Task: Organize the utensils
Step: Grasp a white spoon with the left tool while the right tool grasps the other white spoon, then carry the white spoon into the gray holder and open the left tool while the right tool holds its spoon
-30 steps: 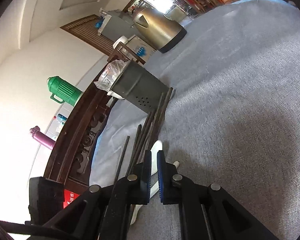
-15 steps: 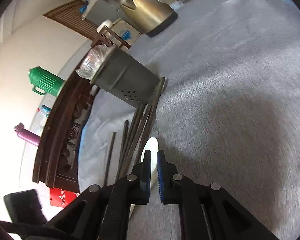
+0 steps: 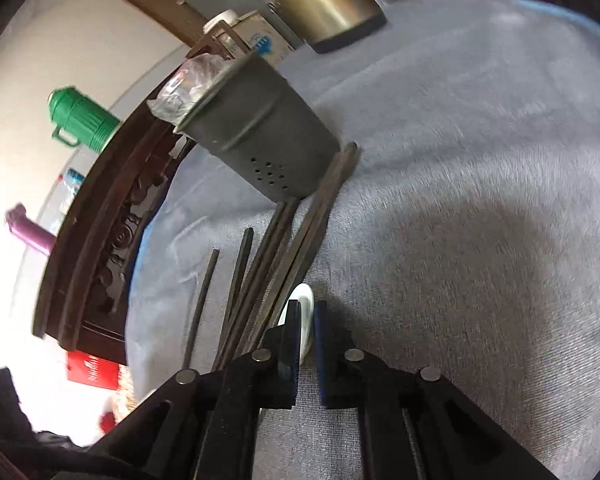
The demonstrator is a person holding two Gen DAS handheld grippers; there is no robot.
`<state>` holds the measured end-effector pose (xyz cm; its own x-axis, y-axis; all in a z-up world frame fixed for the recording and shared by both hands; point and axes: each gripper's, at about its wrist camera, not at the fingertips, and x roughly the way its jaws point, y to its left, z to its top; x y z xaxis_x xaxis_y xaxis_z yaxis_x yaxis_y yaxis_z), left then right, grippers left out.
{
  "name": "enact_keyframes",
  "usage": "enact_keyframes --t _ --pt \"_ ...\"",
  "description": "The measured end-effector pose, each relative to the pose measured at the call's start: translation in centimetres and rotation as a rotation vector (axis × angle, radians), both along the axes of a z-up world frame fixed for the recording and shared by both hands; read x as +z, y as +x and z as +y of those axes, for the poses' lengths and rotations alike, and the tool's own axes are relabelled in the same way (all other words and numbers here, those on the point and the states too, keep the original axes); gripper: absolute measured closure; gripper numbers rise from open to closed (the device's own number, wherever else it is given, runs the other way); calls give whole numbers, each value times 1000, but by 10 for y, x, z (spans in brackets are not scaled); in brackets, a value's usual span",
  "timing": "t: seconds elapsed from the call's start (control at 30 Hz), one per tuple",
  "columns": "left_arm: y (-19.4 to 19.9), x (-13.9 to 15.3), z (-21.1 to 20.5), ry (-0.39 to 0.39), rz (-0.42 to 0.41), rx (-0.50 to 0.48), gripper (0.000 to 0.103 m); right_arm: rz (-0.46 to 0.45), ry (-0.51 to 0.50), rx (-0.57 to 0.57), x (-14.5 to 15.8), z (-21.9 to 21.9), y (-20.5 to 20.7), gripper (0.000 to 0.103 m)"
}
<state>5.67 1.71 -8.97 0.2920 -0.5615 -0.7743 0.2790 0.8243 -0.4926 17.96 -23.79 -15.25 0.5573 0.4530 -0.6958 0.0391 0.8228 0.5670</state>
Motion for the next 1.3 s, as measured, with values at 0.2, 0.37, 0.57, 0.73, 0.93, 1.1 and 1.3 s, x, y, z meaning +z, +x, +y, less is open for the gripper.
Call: enact_keyframes --t 0.2,0.37,0.57,0.73,0.93,1.1,1.3 --pt "7 1 18 7 -6 54 101 -91 -65 -56 26 -3 -11 98" --pt "9 6 25 28 -38 82 101 -29 -16 -58 29 -16 -8 95" --pt "11 -2 29 60 -42 103 101 66 92 -93 12 -19 -15 25" --pt "9 1 29 53 -67 94 101 75 -27 -79 17 2 -11 58" --pt "8 4 42 46 -71 118 101 131 -149 -41 14 31 8 59" --pt "9 7 51 39 -91 131 101 112 -318 1 19 56 7 95" --pt "12 14 55 47 -114 129 101 100 -331 -18 20 43 3 99"
